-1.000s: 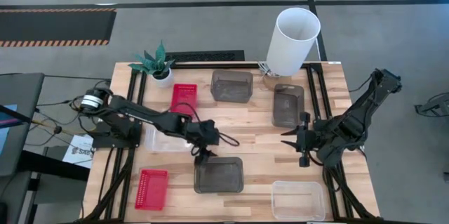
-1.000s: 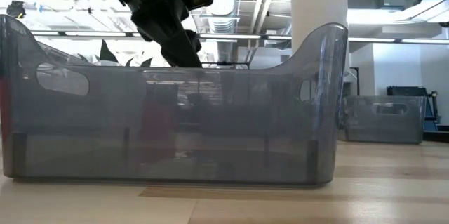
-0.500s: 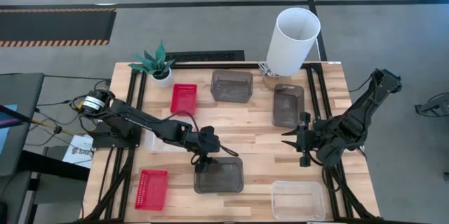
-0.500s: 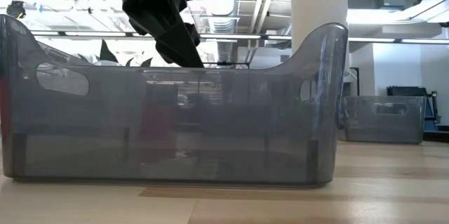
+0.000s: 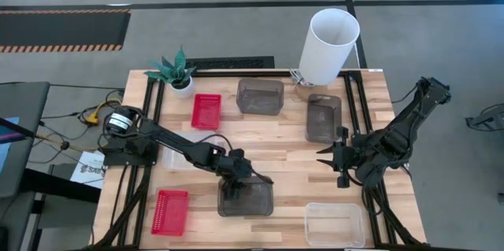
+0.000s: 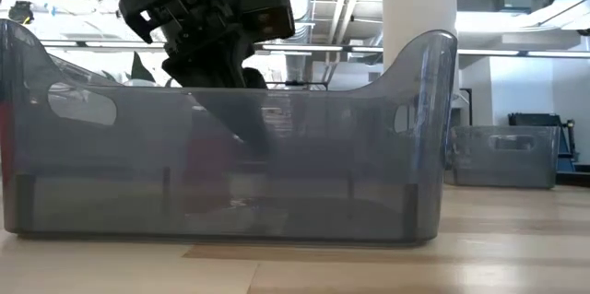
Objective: Stack baskets by color
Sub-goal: Stack the bottom black bin on the top black bin
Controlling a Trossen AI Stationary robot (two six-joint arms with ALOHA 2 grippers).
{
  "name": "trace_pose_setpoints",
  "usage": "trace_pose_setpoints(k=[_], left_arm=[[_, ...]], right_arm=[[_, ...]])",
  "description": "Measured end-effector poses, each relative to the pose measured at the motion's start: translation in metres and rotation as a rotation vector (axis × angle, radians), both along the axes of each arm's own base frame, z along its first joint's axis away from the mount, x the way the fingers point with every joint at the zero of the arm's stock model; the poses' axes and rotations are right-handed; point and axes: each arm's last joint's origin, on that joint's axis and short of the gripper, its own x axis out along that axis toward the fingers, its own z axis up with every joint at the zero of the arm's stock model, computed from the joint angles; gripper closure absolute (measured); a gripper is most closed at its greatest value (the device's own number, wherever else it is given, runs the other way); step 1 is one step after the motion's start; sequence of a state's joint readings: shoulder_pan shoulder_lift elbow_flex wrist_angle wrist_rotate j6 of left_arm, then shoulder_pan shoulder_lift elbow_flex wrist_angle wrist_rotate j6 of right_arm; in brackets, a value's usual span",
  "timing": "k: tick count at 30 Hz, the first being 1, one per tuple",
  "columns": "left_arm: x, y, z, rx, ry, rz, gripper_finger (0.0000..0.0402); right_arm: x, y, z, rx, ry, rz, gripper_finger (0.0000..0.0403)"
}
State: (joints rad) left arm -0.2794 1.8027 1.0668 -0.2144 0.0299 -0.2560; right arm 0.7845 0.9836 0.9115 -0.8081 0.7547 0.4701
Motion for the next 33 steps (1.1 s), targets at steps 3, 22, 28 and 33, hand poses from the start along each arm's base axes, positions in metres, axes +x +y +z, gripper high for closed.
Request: trace_pose_setpoints(k=[3,22,28,33], left_arm=[[0.004,-0.001,0.006,0.007,-0.024,0.001,0.022],[0.028,-0.007,0.062,0.076,-0.13,-0.079,0.0401],[0.045,0.007,0.132,0.234,-0.224,-0.126,0.0401],[0.051,0.052,0.168,0.404,-0.244,-0.119,0.0401]], right_arm=[[0.0,0.0,0.0,0.001,0.0,0.0,0.0282],[0.0,0.0,0.0,0.0,0.0,0.0,0.0282],[0.0,0.0,0.0,0.0,0.0,0.0,0.0282],[0.0,0.0,0.0,0.0,0.0,0.0,0.0282]])
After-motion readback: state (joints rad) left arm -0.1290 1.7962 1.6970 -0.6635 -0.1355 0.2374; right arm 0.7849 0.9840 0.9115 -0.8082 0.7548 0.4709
